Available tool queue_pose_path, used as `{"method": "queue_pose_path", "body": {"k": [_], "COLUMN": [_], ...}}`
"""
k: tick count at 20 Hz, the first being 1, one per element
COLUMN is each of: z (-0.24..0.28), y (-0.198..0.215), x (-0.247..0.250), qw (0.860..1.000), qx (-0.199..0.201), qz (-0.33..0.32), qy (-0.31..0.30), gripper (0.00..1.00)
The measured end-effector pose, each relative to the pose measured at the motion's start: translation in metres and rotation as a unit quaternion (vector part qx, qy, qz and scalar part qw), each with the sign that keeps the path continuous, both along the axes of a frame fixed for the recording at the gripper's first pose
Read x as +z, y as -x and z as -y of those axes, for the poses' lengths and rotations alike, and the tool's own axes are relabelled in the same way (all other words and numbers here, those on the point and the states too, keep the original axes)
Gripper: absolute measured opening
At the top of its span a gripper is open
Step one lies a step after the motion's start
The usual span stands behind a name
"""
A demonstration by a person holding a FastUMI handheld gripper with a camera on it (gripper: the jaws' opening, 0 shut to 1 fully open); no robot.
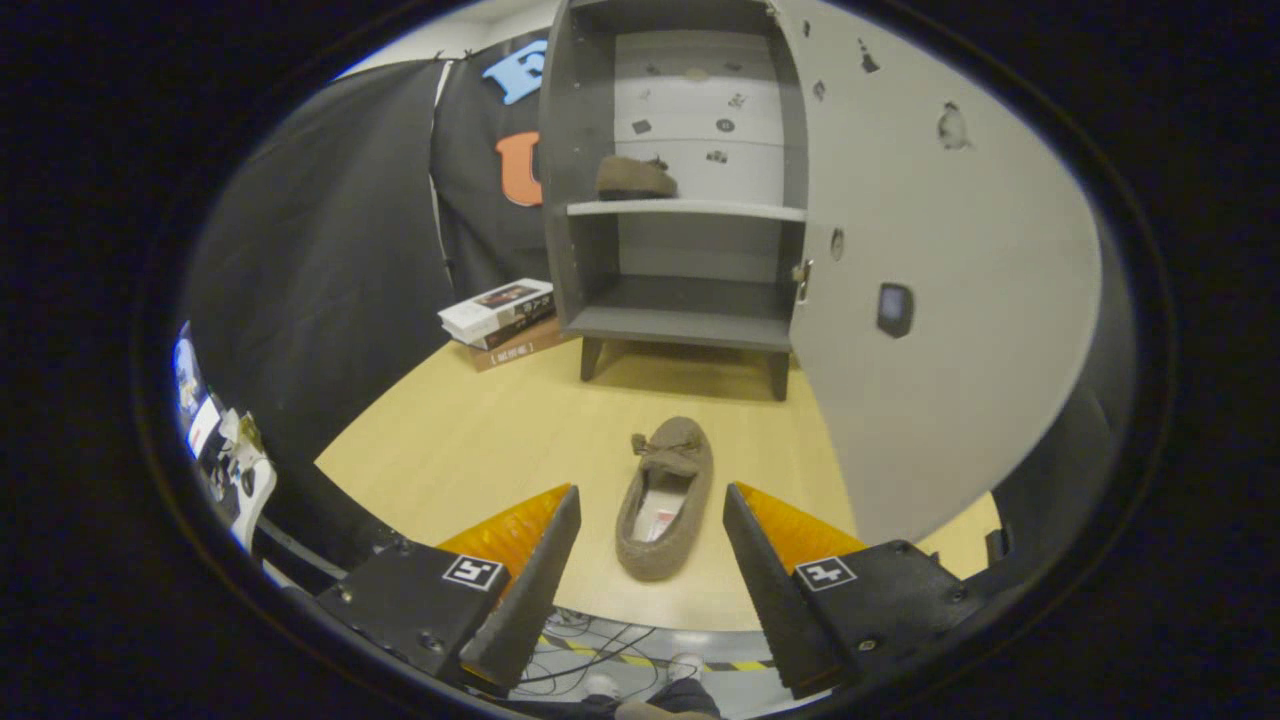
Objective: Open the shoe cabinet door, grab the shoes and put them into the shoe cabinet, then close the shoe cabinet door.
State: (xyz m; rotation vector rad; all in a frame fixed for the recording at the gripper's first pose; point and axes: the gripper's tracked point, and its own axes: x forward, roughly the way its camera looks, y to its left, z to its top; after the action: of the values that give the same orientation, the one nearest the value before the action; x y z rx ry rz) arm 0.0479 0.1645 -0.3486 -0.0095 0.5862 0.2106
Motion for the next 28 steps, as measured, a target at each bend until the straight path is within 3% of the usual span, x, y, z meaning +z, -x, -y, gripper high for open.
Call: {"method": "queue_pose_path", "body": {"k": [6, 13, 15, 17, 20, 28], "z": [-0.026, -0.040, -0.038, -0.025, -0.031, -0.021], "y": [-0.070, -0.130, -0.138, -0.142, -0.138, -0.121], "x": [-0.081, -0.134, -0.137, -0.138, -0.132, -0.033], "qw": [0.997, 0.992, 0.992, 0.992, 0.990, 0.998], "qx": [0.000, -0.011, -0.015, -0.034, -0.023, -0.011], "qz": [-0.075, -0.121, -0.122, -0.119, -0.129, -0.047], "qy": [-0.012, -0.029, -0.035, -0.032, -0.044, -0.034], "gripper": [0.91, 0.91, 0.83, 0.54, 0.09, 0.07]}}
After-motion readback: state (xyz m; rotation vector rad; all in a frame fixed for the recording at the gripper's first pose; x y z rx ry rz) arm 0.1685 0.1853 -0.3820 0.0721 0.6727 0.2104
